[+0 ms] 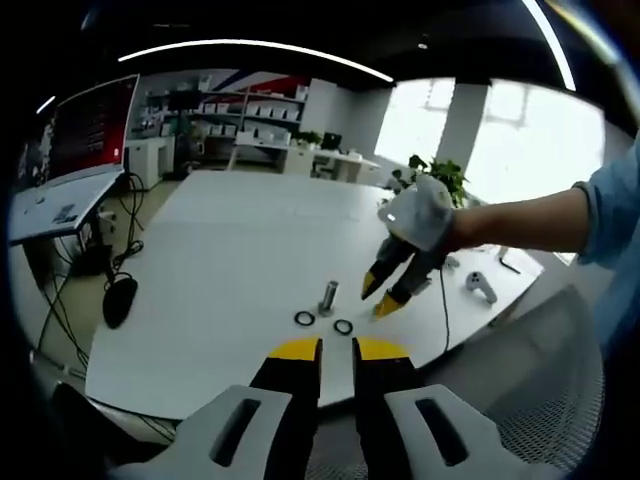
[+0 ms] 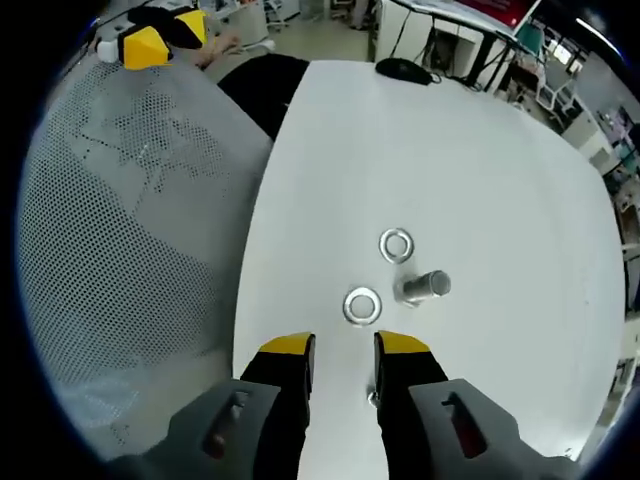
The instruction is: Place the washer onto the threaded stud by aligning its center hole with the stud, sliding it down to the base, and recovering from edge contact or off-axis alignment until the washer reaches the visible bottom stop.
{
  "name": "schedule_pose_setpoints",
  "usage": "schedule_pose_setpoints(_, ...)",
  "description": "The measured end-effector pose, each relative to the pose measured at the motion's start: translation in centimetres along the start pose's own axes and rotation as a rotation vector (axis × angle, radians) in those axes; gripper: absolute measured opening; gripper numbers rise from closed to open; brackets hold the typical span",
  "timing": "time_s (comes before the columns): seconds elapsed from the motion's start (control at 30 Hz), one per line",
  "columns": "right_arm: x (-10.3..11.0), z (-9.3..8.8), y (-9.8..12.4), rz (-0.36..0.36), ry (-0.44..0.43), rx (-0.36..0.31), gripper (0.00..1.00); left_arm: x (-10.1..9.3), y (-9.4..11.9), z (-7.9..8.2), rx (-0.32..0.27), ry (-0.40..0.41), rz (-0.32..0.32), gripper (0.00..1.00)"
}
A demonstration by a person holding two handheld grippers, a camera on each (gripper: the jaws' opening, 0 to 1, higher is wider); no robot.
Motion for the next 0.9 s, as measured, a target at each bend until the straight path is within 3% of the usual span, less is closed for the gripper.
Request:
schedule_pose_setpoints(0.17, -0.5, 0.6, -1.6, 0.019, 0.007, 0.031, 0.26, 0.0, 0.0, -0.1, 0.006, 0.002, -0.005, 0.07)
schedule_pose_setpoints(0.53, -2.0, -0.6, -4.1, 0.02, -0.004, 0.114, 0.29, 0.0, 0.0, -0.1, 0.005, 0.005, -0.003, 0.07)
schedule_pose_setpoints(0.9, -2.8, -0.6, -5.1, 0.012, -0.023, 0.108, 0.29, 0.1, 0.0, 0.0, -0.001, 0.008, 0.003, 0.09)
Point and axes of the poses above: the point that each gripper's makers call its tool centre point, and the gripper's own axes: y roughly backward along the fingers, x roughly to its left, z roughly out of its top, the point moved 3 cm from there along y, roughly backward along the fingers, and after that the axes turned 12 degrees about z, right-handed, at the moved point
